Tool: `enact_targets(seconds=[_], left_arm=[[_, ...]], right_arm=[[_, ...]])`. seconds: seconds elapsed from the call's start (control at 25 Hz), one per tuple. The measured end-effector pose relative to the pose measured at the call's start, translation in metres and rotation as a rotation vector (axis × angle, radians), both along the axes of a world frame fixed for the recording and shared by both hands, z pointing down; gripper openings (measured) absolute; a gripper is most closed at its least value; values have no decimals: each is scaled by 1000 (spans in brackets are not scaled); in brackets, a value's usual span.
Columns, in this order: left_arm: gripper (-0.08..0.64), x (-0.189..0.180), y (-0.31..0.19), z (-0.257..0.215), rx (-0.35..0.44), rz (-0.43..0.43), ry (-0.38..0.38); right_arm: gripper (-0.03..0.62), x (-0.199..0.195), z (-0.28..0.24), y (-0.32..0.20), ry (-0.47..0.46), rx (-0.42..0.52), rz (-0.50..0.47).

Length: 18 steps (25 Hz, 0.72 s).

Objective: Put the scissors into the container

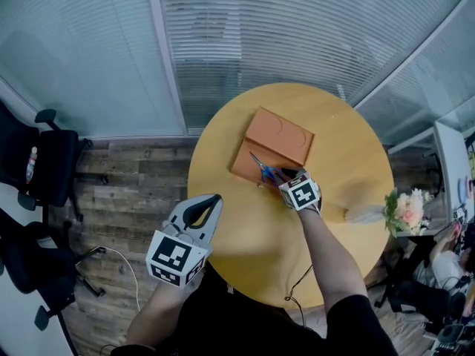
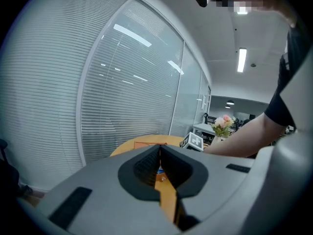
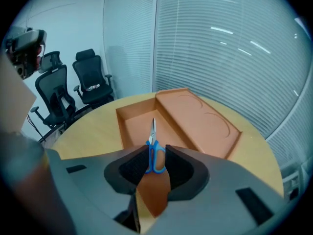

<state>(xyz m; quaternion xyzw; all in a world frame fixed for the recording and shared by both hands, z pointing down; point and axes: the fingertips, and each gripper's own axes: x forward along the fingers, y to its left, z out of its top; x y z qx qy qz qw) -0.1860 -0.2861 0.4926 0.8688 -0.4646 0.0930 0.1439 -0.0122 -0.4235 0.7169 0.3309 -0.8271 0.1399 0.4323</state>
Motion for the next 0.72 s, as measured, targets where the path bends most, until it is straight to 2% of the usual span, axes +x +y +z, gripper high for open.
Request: enact_targets(seconds=[0.16, 0.28, 0.44, 0.6, 0.72], left_arm=[[12, 0, 5, -14, 23, 23, 12], [12, 4, 7, -24, 45, 55, 23], [12, 18, 11, -36, 66, 112, 39], [12, 33, 15, -45, 79, 155, 38], [12, 40, 19, -51, 85, 156, 23]], right_arm=[[104, 19, -43, 11, -71, 68, 77], [98, 27, -82, 25, -163, 122, 109], [97, 34, -131, 51, -268, 173, 109], [92, 46, -168, 78, -327, 207, 104], [83, 54, -195, 100, -361, 242, 87]])
